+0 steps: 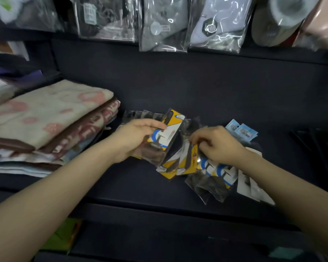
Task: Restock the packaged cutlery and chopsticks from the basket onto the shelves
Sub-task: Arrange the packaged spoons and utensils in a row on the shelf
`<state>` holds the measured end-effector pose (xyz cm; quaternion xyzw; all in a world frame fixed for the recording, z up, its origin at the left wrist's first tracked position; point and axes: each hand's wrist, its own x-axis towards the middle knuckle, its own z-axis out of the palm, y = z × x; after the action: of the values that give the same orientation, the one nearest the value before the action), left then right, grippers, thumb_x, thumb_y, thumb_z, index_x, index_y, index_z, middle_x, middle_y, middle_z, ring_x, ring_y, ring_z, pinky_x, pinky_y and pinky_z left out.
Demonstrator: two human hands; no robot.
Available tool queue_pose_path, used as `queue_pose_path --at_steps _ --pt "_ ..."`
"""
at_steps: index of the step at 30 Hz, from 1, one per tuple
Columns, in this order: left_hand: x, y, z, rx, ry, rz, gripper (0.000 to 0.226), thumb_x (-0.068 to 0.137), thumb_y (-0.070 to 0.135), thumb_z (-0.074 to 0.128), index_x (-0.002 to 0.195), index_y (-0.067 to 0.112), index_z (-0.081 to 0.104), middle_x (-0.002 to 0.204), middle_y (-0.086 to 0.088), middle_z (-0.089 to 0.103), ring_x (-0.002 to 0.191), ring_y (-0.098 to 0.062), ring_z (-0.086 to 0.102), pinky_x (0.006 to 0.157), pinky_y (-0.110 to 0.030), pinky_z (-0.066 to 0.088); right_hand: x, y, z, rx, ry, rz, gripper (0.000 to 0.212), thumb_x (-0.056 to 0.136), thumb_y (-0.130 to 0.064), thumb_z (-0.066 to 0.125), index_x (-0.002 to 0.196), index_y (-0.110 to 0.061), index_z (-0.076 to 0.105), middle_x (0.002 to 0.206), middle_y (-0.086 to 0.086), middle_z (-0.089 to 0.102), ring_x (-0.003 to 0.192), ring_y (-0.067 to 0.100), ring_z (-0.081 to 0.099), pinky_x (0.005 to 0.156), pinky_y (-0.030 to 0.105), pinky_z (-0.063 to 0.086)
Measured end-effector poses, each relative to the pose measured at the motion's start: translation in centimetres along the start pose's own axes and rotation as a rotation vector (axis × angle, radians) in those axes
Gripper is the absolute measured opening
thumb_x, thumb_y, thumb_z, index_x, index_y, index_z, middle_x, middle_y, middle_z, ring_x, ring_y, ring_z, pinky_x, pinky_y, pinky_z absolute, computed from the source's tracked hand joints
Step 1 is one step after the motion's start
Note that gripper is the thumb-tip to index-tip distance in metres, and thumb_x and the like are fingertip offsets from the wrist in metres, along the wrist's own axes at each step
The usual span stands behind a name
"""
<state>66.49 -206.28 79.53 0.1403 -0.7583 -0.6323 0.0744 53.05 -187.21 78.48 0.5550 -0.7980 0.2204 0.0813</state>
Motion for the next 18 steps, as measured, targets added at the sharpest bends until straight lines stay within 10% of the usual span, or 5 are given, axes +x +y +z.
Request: queue_pose_path --at_steps 4,8,14,18 --pt "-0.3 0.3 -0.8 -0.002 -0.163 0.141 0.045 0.085 -0.015 0.039 0.105 0.018 0.061 0.105 -0.007 0.068 0.096 -0.012 0.067 0.082 -0.020 0.054 1.4 0.2 -0.1 0.198 0.132 0.369 0.012 0.089 -0.022 0.059 0.090 -0.010 0.061 0.081 0.001 0.062 0.062 0.014 0.059 0.060 0.021 0.052" --pt "-0.7 0.8 -0.7 0.291 0.062 0.358 0.027 0.075 0.009 0.071 0.077 0.035 0.065 0.076 0.006 0.069 0.072 -0.001 0.063 0.070 -0.012 0.048 4.1 1.2 0.1 0.444 0.063 0.755 0.045 0.084 -0.024 0.066 0.120 -0.008 0.043 0.102 0.008 0.055 0.063 0.016 0.059 0.049 0.023 0.055" --pt "-1.0 1.4 -1.5 0.936 0.548 0.837 0.027 0.077 0.031 0.057 0.064 0.007 0.056 0.070 -0.004 0.047 0.062 -0.006 0.036 0.057 -0.021 0.028 6.6 2.1 1.5 0.257 -0.020 0.745 0.035 0.074 -0.017 0.075 0.095 -0.001 0.052 0.087 0.015 0.057 0.083 0.028 0.058 0.070 0.038 0.048" --pt "-2.0 1.6 -1.4 0.866 0.484 0.606 0.044 0.072 0.041 0.034 0.078 0.002 0.055 0.077 -0.008 0.057 0.070 -0.016 0.051 0.066 -0.031 0.041 7.3 1.8 1.4 0.353 0.058 0.692 0.038 0.074 -0.004 0.073 0.108 0.005 0.060 0.090 0.017 0.059 0.070 0.024 0.059 0.065 0.038 0.054"
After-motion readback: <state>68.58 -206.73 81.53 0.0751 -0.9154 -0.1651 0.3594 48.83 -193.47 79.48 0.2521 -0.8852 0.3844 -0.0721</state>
